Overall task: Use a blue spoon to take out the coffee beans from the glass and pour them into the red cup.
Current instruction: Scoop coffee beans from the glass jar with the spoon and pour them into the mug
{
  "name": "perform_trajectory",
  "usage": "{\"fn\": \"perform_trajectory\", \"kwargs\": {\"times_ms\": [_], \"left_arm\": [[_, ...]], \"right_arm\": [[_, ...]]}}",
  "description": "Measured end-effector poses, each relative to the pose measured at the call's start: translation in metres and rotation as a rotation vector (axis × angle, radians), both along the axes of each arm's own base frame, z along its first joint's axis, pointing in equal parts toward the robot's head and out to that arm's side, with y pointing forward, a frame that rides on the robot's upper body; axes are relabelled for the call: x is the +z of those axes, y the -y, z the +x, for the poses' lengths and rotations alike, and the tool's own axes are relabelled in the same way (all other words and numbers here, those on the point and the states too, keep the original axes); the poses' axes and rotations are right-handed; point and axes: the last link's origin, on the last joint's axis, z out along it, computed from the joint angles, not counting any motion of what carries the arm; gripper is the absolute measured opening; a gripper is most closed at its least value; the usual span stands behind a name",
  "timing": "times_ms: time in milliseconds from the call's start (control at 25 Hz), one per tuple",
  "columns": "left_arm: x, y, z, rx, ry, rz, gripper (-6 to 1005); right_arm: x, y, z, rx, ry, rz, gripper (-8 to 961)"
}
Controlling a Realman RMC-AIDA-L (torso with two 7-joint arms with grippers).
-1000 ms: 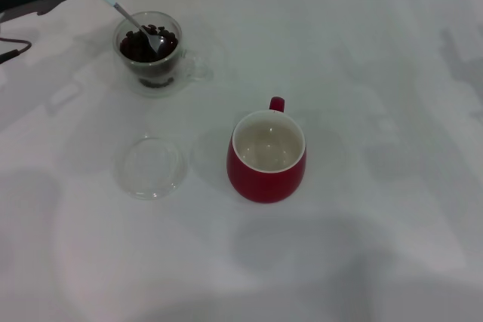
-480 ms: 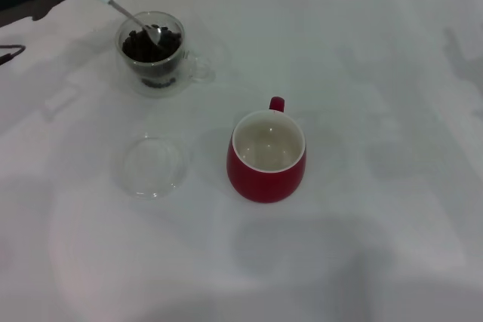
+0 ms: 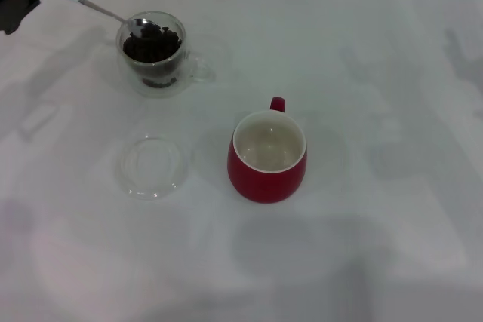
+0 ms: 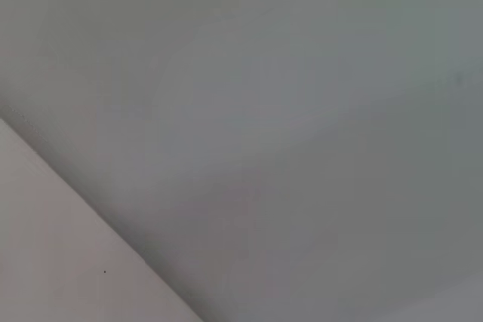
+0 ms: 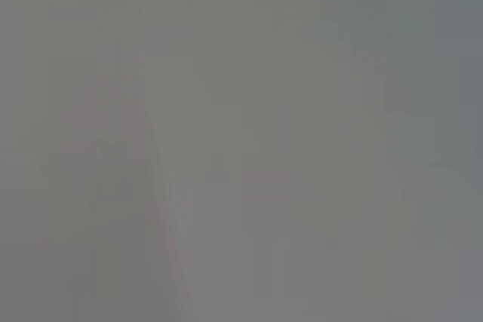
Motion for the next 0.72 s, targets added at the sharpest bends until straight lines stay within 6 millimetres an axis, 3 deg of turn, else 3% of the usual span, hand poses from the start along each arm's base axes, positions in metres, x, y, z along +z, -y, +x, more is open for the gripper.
{"fn": "perform_trajectory", "kwargs": {"times_ms": [200, 480, 560, 720], "left_arm": [[0.005, 0.012, -0.005, -0.013, 0.053, 0.023, 127], [0.003, 0.017, 0.009, -0.088, 0.1, -0.002, 127], [-0.012, 0.013, 0.03, -0.162, 0.103, -0.083, 127], [-0.025, 0.006, 0.051, -0.234, 0.056, -0.178, 127]], "right_arm": [[-0.001, 0.0, 0.0, 0.002, 0.001, -0.003, 754], [-0.002, 0.0, -0.001, 0.006, -0.001, -0.013, 755], [-0.002, 0.0, -0.001, 0.007, -0.002, -0.016, 755], [-0.003, 0.0, -0.001, 0.007, -0.002, -0.018, 755]]}}
